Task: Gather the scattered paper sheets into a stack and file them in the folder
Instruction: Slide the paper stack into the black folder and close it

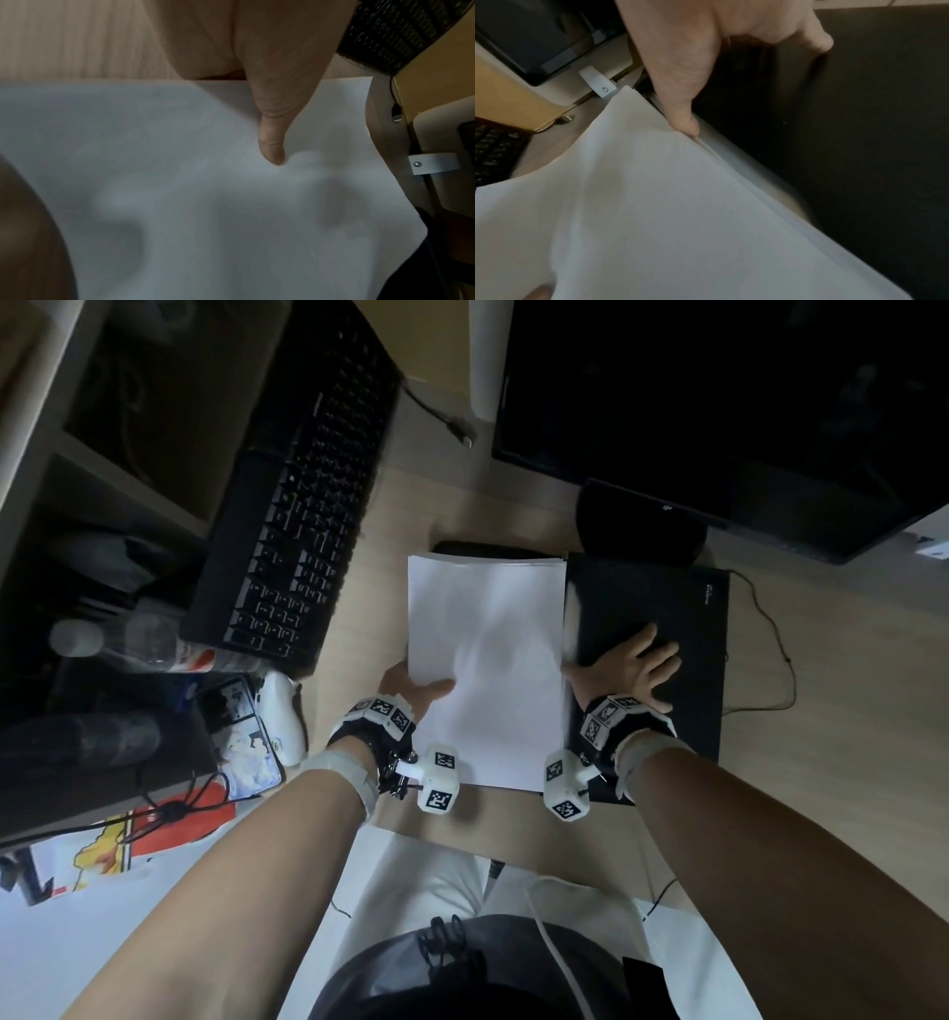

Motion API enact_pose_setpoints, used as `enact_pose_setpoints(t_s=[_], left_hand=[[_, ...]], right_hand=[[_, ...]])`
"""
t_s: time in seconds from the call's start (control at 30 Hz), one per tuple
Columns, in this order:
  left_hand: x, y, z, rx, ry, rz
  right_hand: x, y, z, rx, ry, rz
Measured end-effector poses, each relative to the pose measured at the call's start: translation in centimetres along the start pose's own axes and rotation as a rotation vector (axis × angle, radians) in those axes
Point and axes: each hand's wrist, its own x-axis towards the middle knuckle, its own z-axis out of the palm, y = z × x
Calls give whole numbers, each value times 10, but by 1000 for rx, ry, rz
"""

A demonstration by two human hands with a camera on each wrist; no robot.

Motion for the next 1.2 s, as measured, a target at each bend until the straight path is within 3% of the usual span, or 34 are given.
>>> enact_pose_setpoints(t_s=[0.2, 0.43, 0.63, 0.87, 1.2], left_hand=[[-3, 2, -2, 25, -26, 10], [-3, 5, -2, 18, -32, -21], [-4, -1, -12, -51, -191, 10], [-5, 8, -34, -82, -156, 103], [9, -9, -58, -141, -246, 18]], right_hand=[[2, -7, -1, -14, -56, -28], [9, 4, -18, 134, -115, -127], [18, 15, -31, 135, -197, -250], [21, 16, -34, 146, -243, -249], [28, 19, -33, 174, -250, -262]])
